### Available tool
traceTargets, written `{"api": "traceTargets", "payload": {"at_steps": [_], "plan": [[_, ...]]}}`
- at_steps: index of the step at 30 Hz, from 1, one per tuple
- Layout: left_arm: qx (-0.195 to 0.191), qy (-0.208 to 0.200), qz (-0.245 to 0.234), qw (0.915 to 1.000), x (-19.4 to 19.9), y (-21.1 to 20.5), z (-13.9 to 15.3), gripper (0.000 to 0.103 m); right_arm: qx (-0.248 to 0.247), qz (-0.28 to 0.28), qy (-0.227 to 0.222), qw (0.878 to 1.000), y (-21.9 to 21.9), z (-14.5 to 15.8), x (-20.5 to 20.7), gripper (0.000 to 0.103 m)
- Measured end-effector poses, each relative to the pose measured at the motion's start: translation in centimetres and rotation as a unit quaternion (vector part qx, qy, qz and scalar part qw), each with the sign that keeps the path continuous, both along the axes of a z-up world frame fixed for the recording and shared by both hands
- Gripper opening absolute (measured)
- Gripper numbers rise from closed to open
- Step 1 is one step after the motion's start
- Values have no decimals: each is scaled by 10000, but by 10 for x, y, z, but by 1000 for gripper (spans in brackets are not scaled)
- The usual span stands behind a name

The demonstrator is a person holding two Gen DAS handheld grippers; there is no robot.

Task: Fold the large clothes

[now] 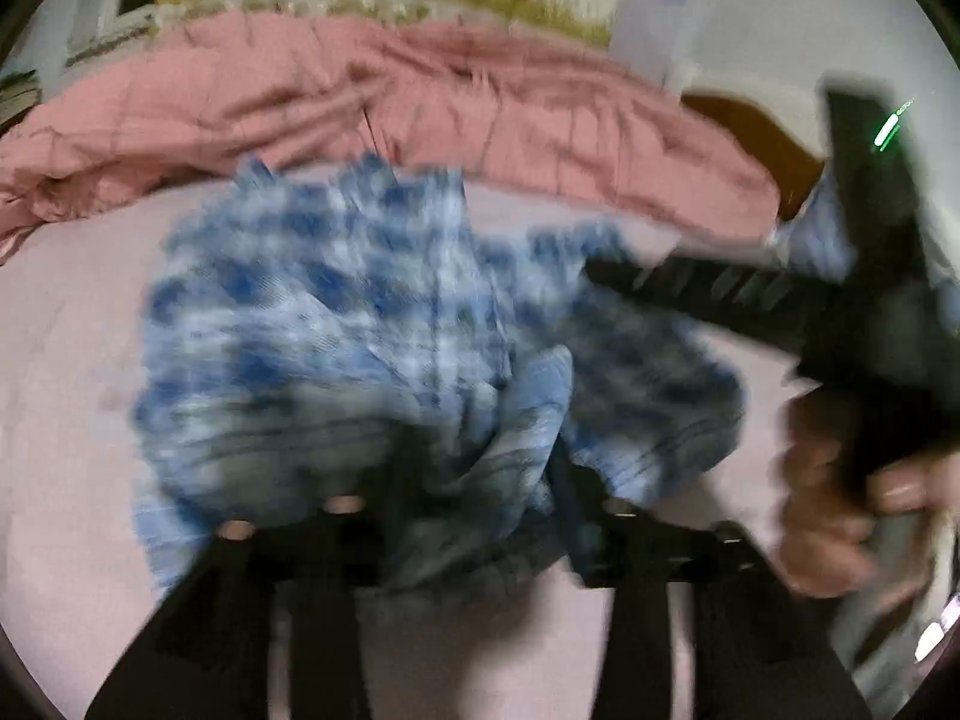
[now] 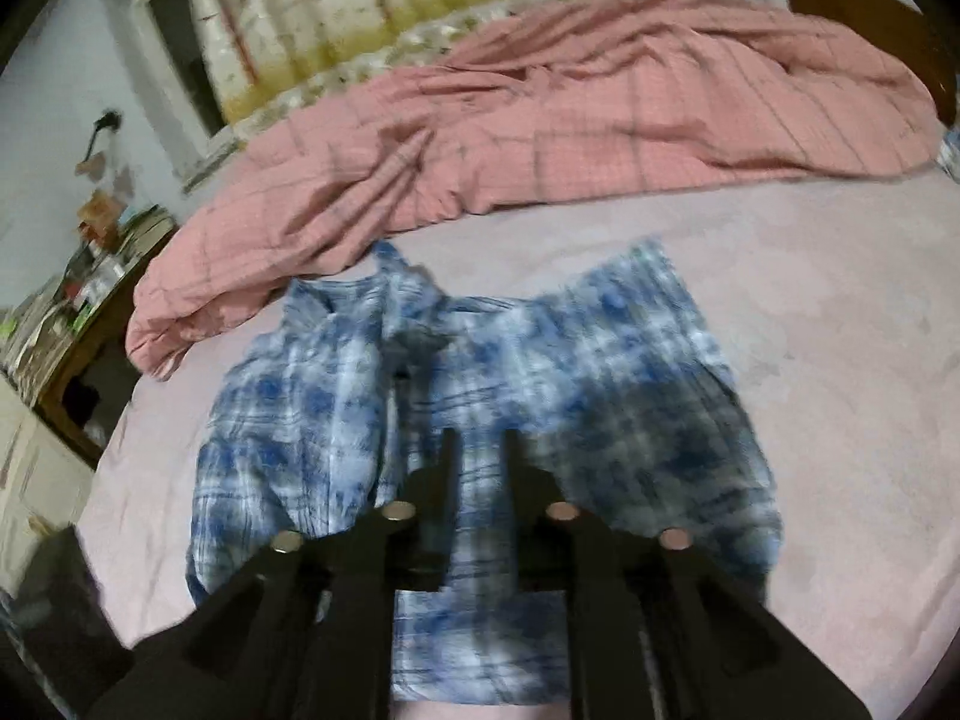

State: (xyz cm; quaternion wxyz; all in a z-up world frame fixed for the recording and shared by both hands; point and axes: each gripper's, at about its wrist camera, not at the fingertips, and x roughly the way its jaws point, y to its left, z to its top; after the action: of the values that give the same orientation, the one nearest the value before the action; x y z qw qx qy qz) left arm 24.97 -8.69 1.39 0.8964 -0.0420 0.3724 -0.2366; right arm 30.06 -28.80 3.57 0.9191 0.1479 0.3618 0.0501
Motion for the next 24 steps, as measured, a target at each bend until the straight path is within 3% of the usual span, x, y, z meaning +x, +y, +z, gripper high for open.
{"api": "traceTargets", "payload": {"at_steps": [4,6,8,10,12,14,16,17,19,20,24], "plan": [[-197,-250,53,9995,-15,36,28,61,370,396,-2,9985,11,-3,1,24],[-19,-530,481,9974,-16,54,37,64,591,566,77,9966,14,-5,2,25],[346,-533,967,9933,-5,67,36,64,597,707,148,9956,21,-7,2,30],[625,4,1372,9886,16,84,22,64,382,840,166,9956,34,-9,2,40],[370,637,1464,9865,28,102,0,64,258,847,165,9959,44,-12,3,53],[190,966,1389,9854,28,112,-17,64,219,913,303,9951,54,-21,10,53],[189,1039,1249,9865,20,114,-28,64,33,795,391,9961,59,-30,17,53],[211,1040,1200,9871,18,114,-31,64,-127,749,455,9961,62,-37,23,52],[252,1041,1151,9876,17,115,-33,64,-288,776,485,9954,67,-45,30,10],[278,1045,1146,9875,12,114,-34,65,-312,736,440,9958,67,-45,30,5],[445,1001,1116,9877,6,112,-35,66,-89,434,-221,9988,50,-19,13,5]]}}
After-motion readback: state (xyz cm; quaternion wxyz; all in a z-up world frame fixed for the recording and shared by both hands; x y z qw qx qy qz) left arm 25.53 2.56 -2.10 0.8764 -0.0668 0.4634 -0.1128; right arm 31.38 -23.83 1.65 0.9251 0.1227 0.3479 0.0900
